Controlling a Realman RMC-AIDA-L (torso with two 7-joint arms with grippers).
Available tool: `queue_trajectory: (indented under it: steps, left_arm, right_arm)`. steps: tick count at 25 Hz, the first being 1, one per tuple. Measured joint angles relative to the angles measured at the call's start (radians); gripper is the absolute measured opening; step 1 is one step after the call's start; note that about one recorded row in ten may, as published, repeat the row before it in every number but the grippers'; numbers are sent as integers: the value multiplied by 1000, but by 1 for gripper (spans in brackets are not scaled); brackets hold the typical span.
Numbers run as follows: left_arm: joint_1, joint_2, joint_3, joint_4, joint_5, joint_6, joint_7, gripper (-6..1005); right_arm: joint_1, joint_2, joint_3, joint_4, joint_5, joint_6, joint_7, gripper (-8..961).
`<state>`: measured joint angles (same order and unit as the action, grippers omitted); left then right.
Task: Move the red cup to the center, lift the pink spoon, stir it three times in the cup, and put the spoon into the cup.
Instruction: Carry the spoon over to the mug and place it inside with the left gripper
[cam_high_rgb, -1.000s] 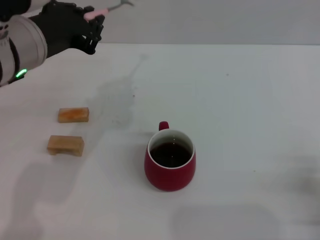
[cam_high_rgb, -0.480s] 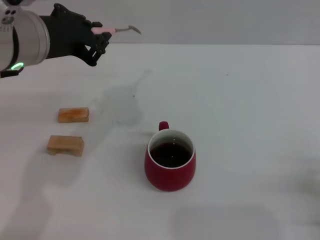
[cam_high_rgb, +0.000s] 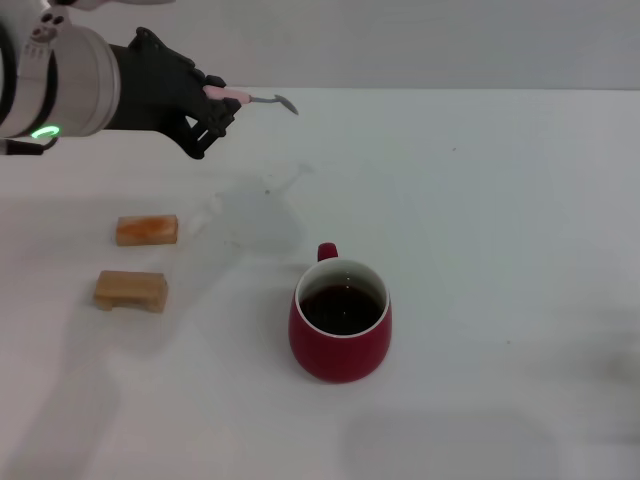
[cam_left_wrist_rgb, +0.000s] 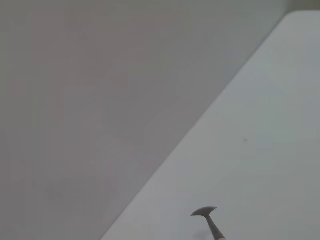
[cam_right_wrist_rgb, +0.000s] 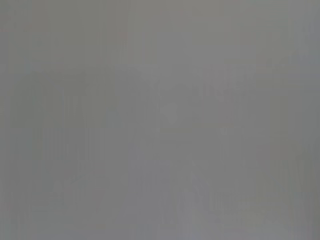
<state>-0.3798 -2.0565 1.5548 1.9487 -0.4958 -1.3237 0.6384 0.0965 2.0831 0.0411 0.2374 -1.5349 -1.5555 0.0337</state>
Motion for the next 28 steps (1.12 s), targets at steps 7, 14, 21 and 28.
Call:
queue_trajectory:
  steps: [7,14,21,28]
  left_arm:
    - [-18,-2,-39,42,-4,-77,25,175]
    - [-38,0,-53,87,-1,-165,28,175]
    - [-60,0,-61,104,1,-234,29,175]
    - [-73,0,-61,105,3,-256,60,175]
  right_arm:
    - [1,-1,0,-5,5,3,0,-1]
    - [-5,-2,16,-7,7,3,0,-1]
    - [-14,-2,34,-11,7,9,0,-2]
    - [-19,-2,39,-13,7,9,0,-1]
